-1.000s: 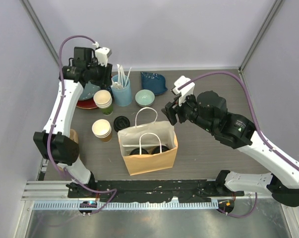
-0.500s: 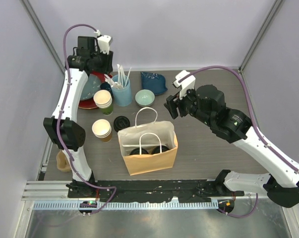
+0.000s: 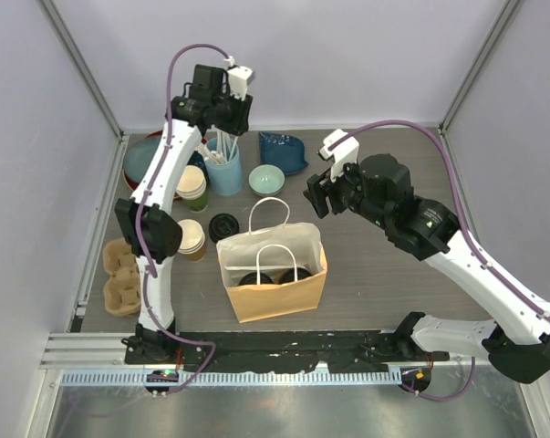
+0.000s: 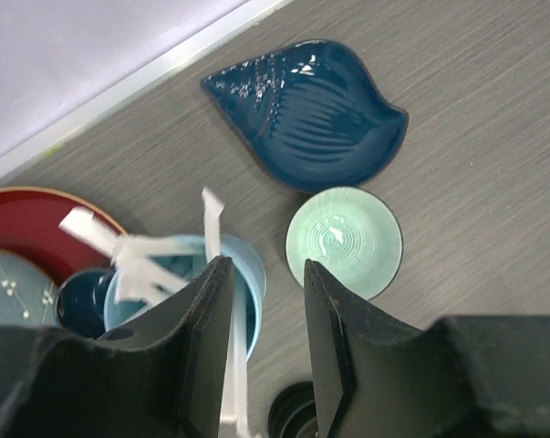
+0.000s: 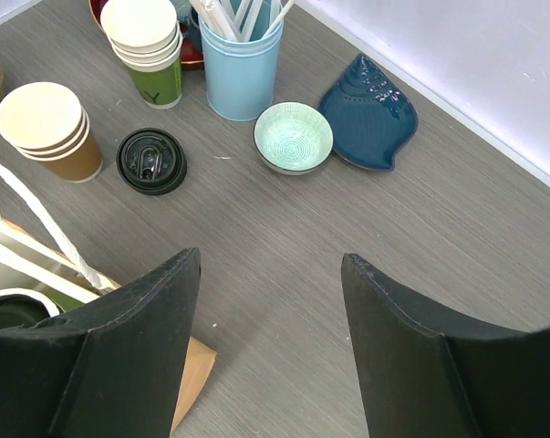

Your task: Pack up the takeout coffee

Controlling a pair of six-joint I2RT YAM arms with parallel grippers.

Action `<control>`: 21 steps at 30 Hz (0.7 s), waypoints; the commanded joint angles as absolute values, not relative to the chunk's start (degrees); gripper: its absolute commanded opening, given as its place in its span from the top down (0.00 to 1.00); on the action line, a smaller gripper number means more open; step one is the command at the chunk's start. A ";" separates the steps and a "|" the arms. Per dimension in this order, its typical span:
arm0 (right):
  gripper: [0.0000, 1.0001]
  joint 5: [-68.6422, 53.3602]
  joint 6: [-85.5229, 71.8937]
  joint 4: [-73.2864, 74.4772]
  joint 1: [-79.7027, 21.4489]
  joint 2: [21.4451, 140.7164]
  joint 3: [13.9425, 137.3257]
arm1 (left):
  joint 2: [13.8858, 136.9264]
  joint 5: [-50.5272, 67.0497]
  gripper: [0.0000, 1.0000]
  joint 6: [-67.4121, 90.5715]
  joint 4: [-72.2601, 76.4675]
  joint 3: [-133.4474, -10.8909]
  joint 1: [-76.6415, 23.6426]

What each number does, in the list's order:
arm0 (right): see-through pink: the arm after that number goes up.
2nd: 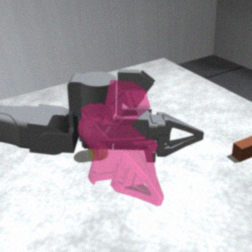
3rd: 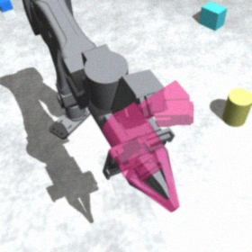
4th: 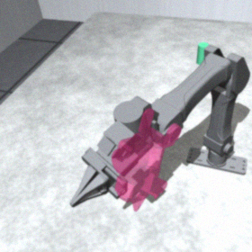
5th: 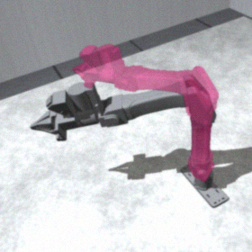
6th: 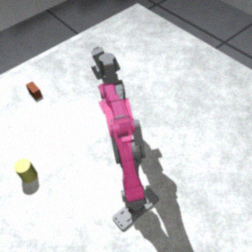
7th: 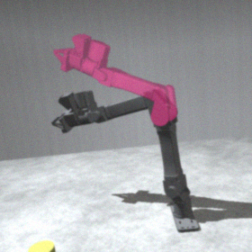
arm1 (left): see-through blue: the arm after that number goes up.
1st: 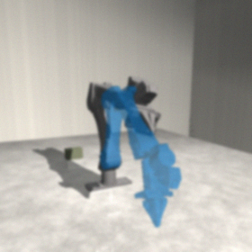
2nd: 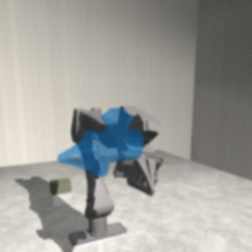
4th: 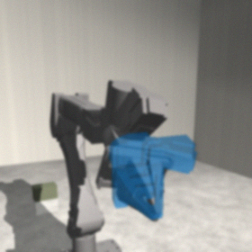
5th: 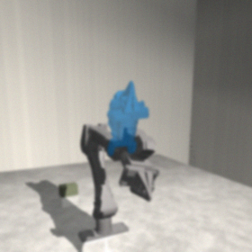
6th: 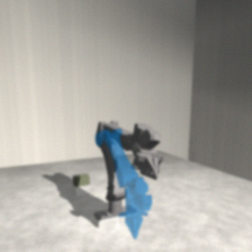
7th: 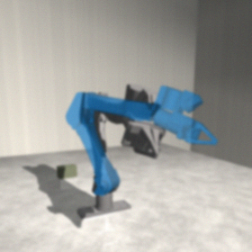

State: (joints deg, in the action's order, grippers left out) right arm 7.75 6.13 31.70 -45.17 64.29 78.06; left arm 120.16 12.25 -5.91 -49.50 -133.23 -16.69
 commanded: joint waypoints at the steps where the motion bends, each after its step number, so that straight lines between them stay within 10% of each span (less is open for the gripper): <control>1: 0.32 6.77 5.98 29.09 -44.47 63.81 78.22 | 124.10 7.12 0.59 -6.33 -47.99 -139.82 -16.79; 21: 0.32 4.84 6.15 29.71 -43.33 63.63 78.57 | 131.48 0.70 0.63 -9.58 -42.02 -141.06 -18.72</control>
State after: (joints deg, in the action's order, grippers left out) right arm 5.82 6.15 31.70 -43.64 64.29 78.06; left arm 130.89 1.91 -8.62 -46.87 -138.63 -18.55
